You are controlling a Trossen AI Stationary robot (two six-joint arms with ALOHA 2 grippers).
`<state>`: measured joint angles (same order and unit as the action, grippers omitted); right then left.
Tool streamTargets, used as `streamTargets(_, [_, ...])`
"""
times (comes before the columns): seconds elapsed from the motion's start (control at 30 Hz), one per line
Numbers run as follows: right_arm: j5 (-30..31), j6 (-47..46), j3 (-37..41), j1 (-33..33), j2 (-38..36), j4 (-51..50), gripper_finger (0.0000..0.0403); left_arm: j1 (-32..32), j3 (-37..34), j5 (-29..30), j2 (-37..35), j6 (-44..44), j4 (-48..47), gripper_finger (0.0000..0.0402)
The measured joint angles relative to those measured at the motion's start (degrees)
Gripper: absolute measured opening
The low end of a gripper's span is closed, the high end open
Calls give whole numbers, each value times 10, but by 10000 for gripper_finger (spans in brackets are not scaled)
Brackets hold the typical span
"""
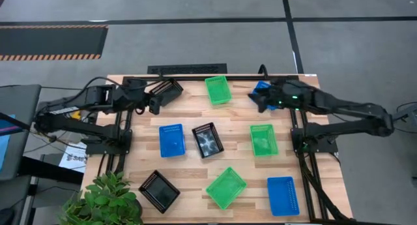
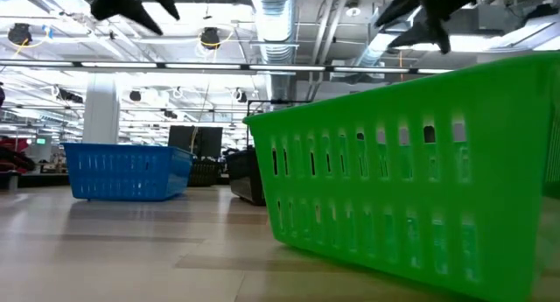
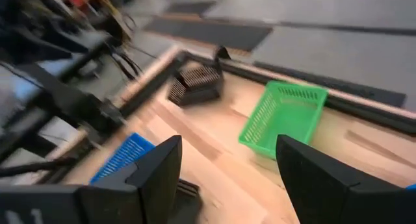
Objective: Stack baskets by color
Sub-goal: Adjust the top black bin
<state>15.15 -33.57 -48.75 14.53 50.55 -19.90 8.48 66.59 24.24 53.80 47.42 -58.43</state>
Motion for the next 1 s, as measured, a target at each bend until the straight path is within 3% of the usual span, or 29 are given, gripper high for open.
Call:
streamTargets(0.33, [-24,-20,-51,20,159,37,273,64,-104,-21,0,16,18,217])
streamTargets(0.53, [-68,-7,-97,16,240,38,273,93,-168,-46,14,-42,85,217])
streamTargets(0.73, [-80,2,-133,5,281,41,273,96,-180,-50,89,-112,107,217])
streamTargets(1.0, [-81,11,-140,-2,276,32,273,96,-178,-56,210,-179,129,217])
